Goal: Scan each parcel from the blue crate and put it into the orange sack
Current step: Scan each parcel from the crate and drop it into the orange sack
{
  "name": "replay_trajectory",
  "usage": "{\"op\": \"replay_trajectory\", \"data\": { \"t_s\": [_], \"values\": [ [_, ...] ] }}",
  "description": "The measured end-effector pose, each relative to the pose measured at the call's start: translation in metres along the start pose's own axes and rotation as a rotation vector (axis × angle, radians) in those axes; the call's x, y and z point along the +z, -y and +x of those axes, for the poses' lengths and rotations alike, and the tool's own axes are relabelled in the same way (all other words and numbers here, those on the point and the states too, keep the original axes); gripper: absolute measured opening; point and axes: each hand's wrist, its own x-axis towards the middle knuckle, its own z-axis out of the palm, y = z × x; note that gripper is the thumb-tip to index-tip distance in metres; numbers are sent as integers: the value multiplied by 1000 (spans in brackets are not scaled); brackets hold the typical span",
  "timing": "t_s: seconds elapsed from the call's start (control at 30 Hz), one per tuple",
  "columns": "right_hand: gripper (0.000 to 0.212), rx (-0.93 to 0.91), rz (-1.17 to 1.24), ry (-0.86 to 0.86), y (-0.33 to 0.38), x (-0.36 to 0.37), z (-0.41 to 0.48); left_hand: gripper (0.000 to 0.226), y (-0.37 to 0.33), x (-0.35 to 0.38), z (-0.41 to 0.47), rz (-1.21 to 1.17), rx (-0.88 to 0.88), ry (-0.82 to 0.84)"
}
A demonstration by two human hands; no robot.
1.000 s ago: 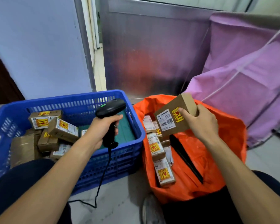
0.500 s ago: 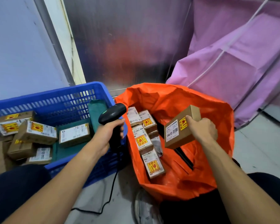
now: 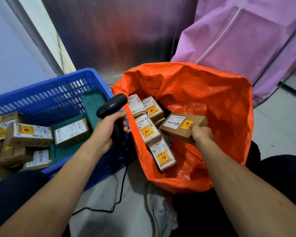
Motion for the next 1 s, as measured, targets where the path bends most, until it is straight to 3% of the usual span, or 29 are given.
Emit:
{"op": "replay_trajectory", "data": {
  "t_s": [0.07, 0.17, 0.33, 0.53, 0.6, 0.67, 0.77, 1.0],
  "values": [
    [83, 39, 34, 20, -23, 20, 30, 20, 2, -1, 1, 43, 9, 5],
    [72, 66, 59, 101, -55, 44, 49, 21, 1, -1, 0, 118, 22, -2],
    [31, 165, 80, 203, -69, 50, 10, 21, 6, 4, -1, 208, 58, -9],
    [49, 195, 40, 240, -104, 75, 77, 20, 13, 10, -6, 320, 65, 6],
    [39, 203, -71, 283, -87, 66, 53, 20, 17, 13, -8, 362, 51, 23],
    [16, 160, -243, 347, -61, 49, 8, 22, 20, 15, -10, 379, 45, 37],
    [20, 99, -365, 407, -53, 45, -3, 22, 19, 14, -8, 333, 35, 41],
    [26, 64, -196, 284, -42, 50, -1, 15, 17, 8, -8, 254, 23, 32]
  ]
}}
